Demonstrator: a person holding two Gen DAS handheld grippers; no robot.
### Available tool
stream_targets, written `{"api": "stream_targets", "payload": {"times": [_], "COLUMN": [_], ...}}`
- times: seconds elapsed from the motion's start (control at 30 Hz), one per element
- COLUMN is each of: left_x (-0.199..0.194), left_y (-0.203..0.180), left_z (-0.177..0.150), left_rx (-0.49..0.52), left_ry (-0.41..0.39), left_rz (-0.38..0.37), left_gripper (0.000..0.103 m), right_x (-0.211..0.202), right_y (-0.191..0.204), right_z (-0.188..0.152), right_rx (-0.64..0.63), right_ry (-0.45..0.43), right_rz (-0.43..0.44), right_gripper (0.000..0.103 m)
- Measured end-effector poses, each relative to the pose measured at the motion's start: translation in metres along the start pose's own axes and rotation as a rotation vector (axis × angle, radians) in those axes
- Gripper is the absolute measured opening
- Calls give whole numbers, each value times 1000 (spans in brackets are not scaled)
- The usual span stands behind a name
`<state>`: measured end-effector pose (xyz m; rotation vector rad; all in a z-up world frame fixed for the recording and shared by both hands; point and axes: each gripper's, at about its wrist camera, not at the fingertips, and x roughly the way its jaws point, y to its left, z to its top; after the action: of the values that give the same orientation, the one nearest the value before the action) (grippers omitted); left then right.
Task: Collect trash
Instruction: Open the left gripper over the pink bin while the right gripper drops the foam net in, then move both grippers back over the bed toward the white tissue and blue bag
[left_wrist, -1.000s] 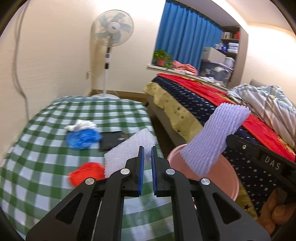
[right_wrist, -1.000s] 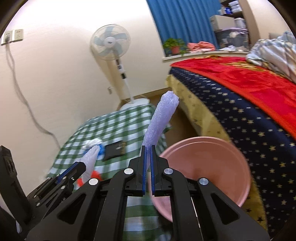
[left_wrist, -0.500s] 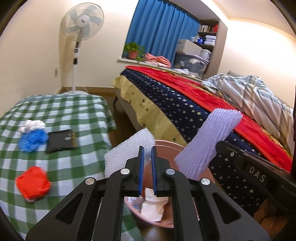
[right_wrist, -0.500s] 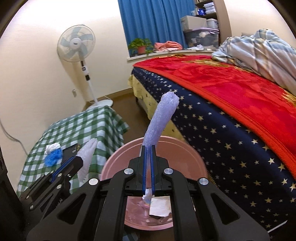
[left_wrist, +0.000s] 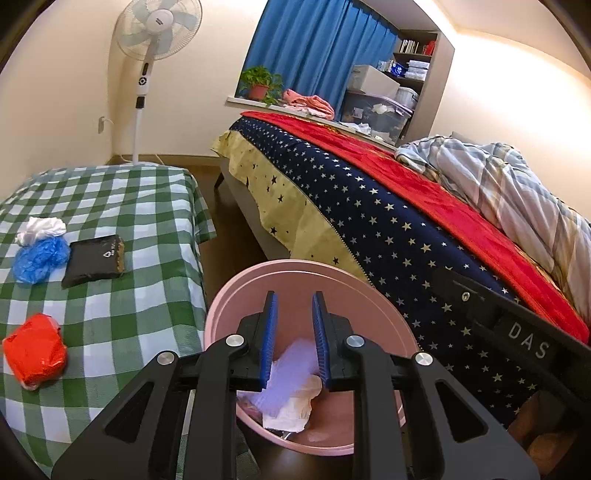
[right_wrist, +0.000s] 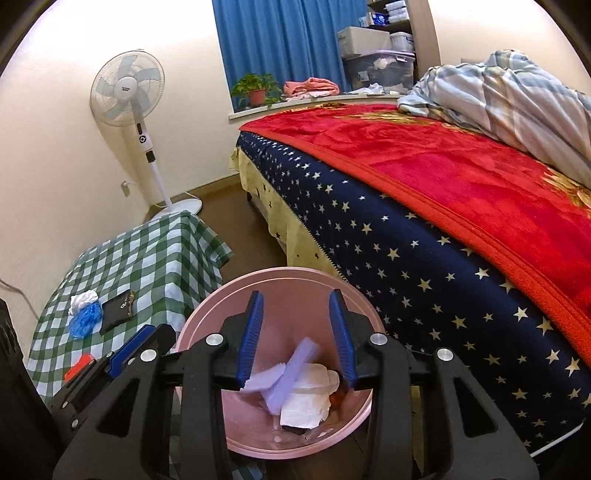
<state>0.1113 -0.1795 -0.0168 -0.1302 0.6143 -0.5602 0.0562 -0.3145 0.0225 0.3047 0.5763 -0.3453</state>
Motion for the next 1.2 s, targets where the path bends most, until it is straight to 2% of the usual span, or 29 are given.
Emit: {"api": "stream_targets", "payload": {"times": [0.6,0.83,1.2], "left_x": [-36,-61,-110], "left_y": [20,37,68], "left_z": [4,8,56], "left_rx": [-12,0,44], "left_ry": [-49,-79,-146], "left_rz": [40,103,166], "left_gripper": [19,19,19], "right_x": [-24,-30,-38], "right_y": [28,56,103], "right_z": [-4,-4,1], "right_rx": [-17,-31,-44], "right_ry": [-35,-43,-71], "right_rz": [64,126,244], "right_gripper": [38,38,35]}}
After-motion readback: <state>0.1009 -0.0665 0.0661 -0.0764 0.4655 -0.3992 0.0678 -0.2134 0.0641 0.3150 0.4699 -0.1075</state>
